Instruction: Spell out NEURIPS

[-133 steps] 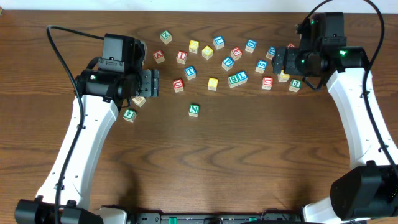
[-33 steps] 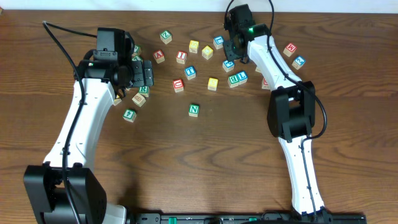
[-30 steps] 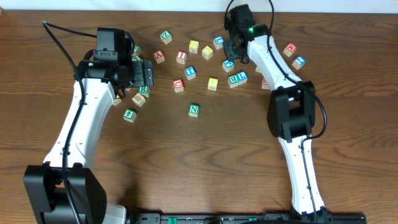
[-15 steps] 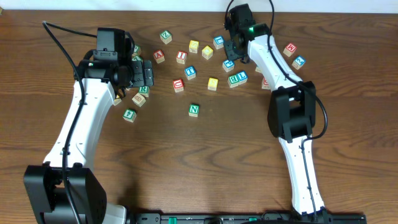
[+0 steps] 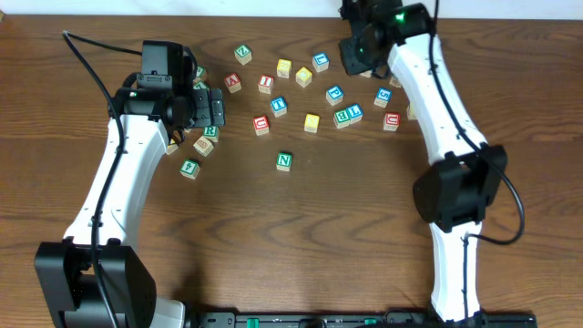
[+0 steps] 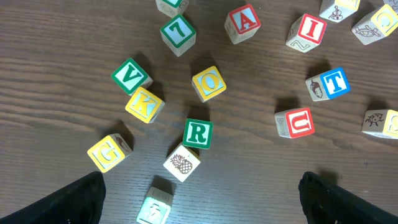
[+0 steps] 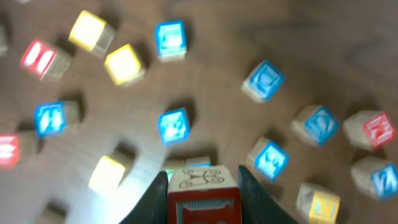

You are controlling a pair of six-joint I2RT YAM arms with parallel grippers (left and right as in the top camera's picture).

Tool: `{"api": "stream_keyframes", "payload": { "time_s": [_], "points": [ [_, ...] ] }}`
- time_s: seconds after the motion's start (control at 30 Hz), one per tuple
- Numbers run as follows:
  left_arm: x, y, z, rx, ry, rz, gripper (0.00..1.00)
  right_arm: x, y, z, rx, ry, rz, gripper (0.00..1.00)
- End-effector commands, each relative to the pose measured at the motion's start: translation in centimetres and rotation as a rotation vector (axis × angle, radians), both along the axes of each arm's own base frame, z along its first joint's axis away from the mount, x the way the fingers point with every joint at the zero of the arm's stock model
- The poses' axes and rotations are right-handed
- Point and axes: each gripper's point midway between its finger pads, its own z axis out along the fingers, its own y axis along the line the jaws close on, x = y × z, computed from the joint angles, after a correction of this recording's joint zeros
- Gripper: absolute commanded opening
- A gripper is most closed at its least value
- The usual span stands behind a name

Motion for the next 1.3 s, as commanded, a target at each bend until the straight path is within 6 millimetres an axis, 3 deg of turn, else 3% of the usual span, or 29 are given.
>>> {"api": "stream_keyframes", "payload": {
  "time_s": [0.0,0.33,0.7,0.97,1.27],
  "points": [
    [0.5,0.2,0.5,0.005,-0.012,0.011,0.98,-2.6,2.2,-0.8,0.039,0.094,0.102,0.20],
    [0.5,0.2,0.5,0.004,-0.012,0.011,0.98,-8.6,3.0,-3.8,-0.042,0.317,0.275,0.22],
    [0.5,0.2,0.5,0.004,-0.012,0.011,0.98,-13.8,4.2,-9.9,-0.094,0.504,0.411,0.21],
    [0.5,0.2,0.5,0.004,-0.012,0.011,0.98,-15.5,5.9,-13.0,-0.106,0.508,0.521,0.22],
    [0.5,0.2,0.5,0.004,-0.012,0.011,0.98,-15.2,6.2,-14.8,-0.101,0.481,0.528,0.26]
  ]
}}
